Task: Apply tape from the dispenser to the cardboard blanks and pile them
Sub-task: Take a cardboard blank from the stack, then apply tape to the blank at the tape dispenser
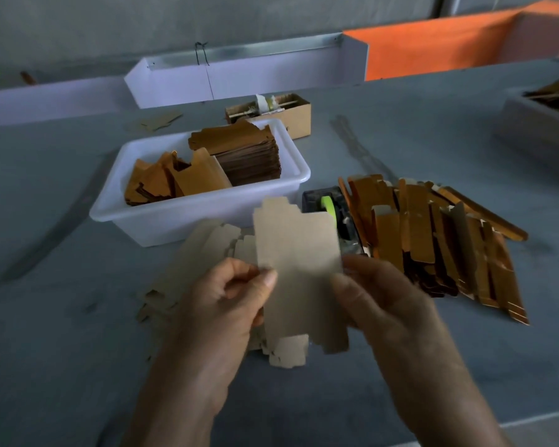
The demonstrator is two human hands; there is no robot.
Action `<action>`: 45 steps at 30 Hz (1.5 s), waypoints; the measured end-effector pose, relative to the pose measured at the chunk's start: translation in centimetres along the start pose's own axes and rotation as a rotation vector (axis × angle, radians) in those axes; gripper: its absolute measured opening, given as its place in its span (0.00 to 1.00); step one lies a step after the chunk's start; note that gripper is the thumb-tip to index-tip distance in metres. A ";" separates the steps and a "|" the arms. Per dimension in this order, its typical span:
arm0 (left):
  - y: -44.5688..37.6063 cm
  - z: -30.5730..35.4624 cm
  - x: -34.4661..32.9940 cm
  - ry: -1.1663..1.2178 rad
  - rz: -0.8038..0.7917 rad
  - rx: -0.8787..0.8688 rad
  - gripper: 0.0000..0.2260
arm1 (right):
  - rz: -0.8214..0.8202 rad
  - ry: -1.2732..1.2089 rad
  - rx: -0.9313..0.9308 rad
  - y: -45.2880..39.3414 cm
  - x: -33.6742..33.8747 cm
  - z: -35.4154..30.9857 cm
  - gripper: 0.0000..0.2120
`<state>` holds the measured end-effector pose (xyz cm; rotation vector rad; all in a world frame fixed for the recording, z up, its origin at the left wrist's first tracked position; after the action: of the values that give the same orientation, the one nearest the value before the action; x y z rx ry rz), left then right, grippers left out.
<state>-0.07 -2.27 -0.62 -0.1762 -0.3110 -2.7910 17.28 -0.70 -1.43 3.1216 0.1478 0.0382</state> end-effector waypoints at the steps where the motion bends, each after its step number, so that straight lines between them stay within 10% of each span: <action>1: 0.2 0.0 -0.5 0.015 -0.023 -0.001 0.04 | -0.020 -0.084 -0.054 0.0 -0.4 0.5 0.20; 7: 0.7 -0.1 -2.3 0.145 -0.103 0.058 0.23 | -0.014 -0.293 -0.128 -0.1 -0.6 1.8 0.18; 14: 0.1 -1.4 -3.3 0.110 -0.013 0.045 0.07 | -0.031 -0.185 -0.070 -0.2 -0.1 2.1 0.09; 24: 0.1 -1.1 -4.1 0.020 -0.009 -0.032 0.13 | 0.105 0.360 0.280 1.0 -0.6 -0.5 0.09; 40: 1.2 -0.9 -3.9 0.007 -0.293 -0.022 0.07 | 0.135 0.261 0.155 0.3 0.5 0.4 0.17; 45: 1.5 -1.2 -4.4 -0.064 -0.368 0.003 0.07 | -0.037 -0.109 -0.081 0.1 -0.1 1.4 0.15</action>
<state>4.44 -2.58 -2.14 -0.2275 -0.3988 -3.1527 17.20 -0.87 -2.83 3.0296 0.1967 -0.1234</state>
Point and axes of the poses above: each hand's wrist, its own y-axis away from the middle knuckle, its own x-axis out of the back of the hand, z = x × y, the point moved 5 cm from there along -y, towards the middle knuckle, and after that the axes turned 4 degrees about x, right-handed, at the moved point
